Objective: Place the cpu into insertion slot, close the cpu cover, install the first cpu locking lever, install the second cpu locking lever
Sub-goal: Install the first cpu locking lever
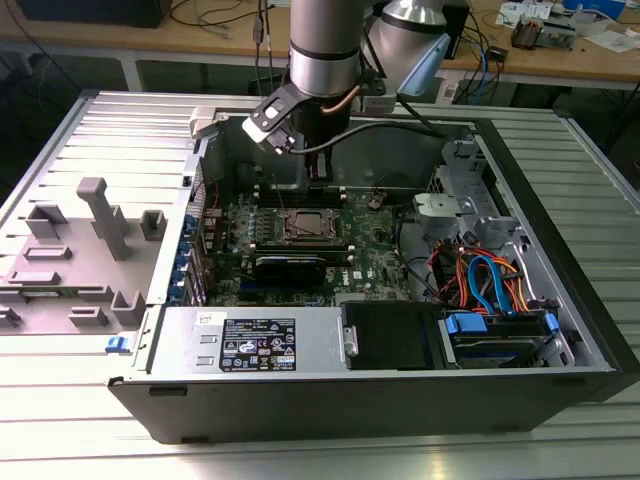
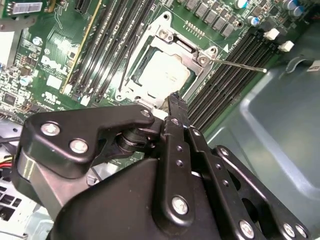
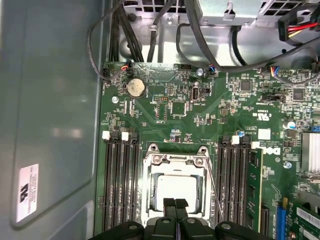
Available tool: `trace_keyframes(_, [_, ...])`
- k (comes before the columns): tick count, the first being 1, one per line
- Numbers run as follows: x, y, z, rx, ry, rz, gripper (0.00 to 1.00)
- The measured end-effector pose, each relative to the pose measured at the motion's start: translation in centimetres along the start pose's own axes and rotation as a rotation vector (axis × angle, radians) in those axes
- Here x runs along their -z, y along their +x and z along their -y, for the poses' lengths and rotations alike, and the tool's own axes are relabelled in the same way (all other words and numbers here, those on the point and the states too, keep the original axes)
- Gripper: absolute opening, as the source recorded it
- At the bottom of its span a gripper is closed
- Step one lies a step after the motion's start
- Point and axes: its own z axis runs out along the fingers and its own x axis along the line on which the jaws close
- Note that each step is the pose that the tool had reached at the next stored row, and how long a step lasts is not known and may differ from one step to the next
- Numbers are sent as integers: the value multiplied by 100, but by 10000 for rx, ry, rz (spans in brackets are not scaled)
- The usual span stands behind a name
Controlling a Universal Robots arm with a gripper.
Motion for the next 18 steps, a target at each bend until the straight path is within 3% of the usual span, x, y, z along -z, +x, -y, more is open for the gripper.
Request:
trace_keyframes(6, [2,0,0,36,0,-2,11])
trace_keyframes(18, [-1,0,0,2726,49,-21,11])
